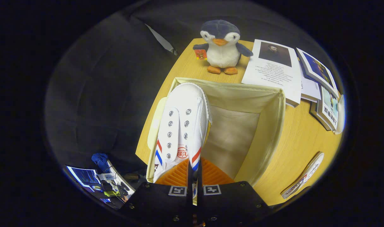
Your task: Open the storage box then place both shoes into the box .Put the left shoe in first, then the right shoe, with the right side of both shoes facing outward in a uniform manner.
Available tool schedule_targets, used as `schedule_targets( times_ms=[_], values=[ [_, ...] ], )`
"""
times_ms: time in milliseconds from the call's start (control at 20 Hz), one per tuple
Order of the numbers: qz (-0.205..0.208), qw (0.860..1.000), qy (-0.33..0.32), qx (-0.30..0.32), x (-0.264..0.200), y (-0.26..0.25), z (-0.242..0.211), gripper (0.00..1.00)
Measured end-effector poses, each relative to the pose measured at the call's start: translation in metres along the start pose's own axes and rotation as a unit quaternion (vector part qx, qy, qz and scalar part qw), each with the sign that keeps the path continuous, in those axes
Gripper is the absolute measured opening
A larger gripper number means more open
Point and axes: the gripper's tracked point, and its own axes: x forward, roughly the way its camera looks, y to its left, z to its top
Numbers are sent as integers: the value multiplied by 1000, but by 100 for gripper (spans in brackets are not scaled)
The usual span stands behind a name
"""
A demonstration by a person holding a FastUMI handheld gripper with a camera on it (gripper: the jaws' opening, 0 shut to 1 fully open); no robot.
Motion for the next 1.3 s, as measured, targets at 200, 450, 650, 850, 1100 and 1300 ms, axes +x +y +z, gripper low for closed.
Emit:
schedule_targets(
  times_ms=[200, 450, 650, 850, 1100, 1300],
  values=[
    [32, 999, -30, -1, -11, 14, 14, 61],
    [33, 997, -71, -15, -50, 8, 23, 96],
    [35, 995, -93, -6, -83, -13, 18, 96],
    [31, 993, -117, 9, -115, -44, 8, 96],
    [14, 990, -133, 36, -139, -93, -18, 96],
    [5, 988, -143, 65, -155, -136, -40, 97]
  ],
)
